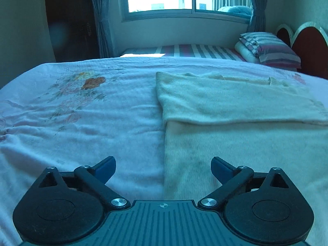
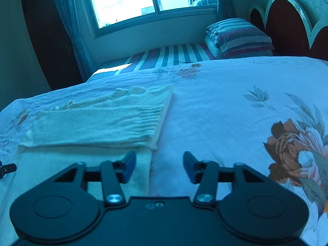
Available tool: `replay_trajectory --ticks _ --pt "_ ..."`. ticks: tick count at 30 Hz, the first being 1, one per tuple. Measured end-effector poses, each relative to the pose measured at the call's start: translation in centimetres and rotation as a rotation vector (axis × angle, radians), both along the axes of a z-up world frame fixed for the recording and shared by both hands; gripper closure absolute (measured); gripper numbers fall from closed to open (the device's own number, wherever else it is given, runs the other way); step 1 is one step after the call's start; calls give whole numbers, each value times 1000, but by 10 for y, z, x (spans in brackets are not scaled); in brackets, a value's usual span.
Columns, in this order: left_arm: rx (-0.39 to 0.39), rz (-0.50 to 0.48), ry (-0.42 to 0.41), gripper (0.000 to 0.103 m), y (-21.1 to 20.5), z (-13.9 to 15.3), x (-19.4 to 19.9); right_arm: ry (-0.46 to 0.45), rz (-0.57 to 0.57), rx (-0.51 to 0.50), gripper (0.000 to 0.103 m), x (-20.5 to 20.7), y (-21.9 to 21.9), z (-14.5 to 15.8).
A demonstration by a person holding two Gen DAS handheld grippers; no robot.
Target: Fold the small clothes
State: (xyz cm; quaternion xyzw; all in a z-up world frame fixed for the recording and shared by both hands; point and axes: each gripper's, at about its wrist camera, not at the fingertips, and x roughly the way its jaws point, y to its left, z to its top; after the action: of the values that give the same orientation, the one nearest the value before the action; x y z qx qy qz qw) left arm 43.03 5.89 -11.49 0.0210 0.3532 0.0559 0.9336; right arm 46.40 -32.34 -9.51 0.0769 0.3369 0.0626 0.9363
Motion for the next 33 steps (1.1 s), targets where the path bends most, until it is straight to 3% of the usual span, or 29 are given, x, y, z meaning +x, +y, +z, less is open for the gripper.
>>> replay_trajectory --ticks 7,11,22,31,33 --pt "37 -36 15 5 -18 2 -42 11 -27 27 31 -49 -11 0" --pt "26 -68 14 5 -16 2 -66 12 -59 45 36 -79 -11 6" --pt "-8 -116 36 5 1 6 -167 25 -100 59 38 -172 10 11" --pt "-192 -125 54 5 28 3 -239 53 -91 68 44 -240 16 0" --pt "-270 -135 57 12 35 3 -248 67 -85 77 47 -254 15 -4"
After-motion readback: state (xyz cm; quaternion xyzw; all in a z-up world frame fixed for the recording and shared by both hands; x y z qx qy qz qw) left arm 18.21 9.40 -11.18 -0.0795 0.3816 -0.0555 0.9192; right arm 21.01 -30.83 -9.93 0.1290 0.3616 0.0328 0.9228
